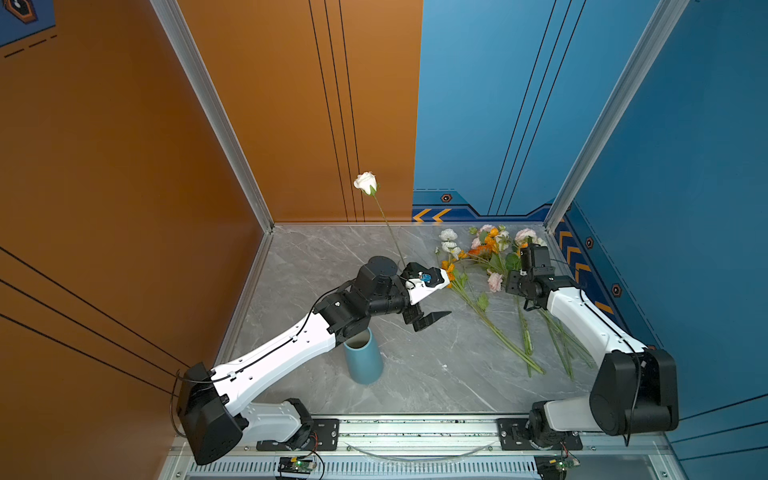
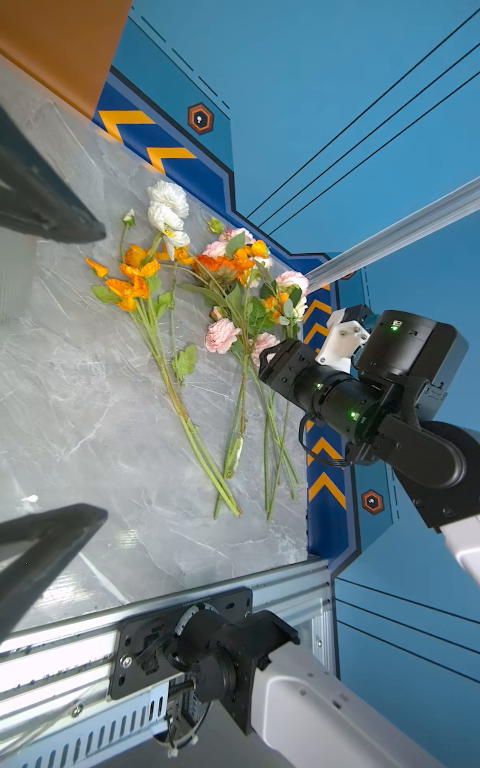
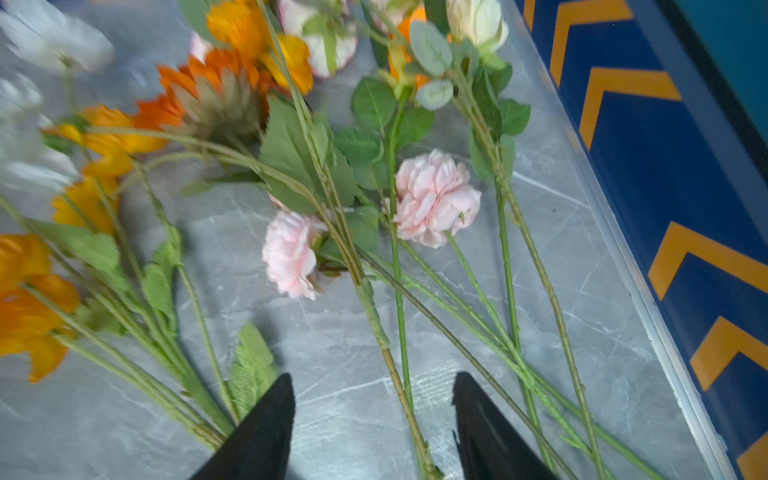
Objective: Arrange the flowers into the vase
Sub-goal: 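Lower the right gripper onto the flower stems while the left moves near the vase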
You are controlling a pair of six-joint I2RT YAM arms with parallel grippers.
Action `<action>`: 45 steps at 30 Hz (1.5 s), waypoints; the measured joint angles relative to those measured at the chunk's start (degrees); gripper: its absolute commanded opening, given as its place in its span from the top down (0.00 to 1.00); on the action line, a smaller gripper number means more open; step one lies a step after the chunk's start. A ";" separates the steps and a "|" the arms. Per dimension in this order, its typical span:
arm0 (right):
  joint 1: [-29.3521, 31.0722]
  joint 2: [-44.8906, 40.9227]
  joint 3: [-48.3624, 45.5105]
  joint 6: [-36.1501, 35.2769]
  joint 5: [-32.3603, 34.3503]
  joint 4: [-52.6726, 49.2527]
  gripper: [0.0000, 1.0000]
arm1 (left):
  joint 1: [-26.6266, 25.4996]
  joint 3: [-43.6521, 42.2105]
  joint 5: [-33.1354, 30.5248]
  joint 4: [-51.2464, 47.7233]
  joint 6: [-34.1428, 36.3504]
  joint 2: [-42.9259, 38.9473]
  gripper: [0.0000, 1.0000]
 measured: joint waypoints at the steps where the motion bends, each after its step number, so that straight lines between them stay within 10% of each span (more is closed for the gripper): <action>1: 0.00 1.55 0.00 -0.44 -0.24 -0.46 0.50 | -0.11 -0.11 -0.42 0.13 0.00 0.22 0.02; 45: -2.62 14.05 2.62 -2.91 -4.90 -0.72 1.00 | -0.52 -0.57 -1.70 0.79 1.95 0.31 0.02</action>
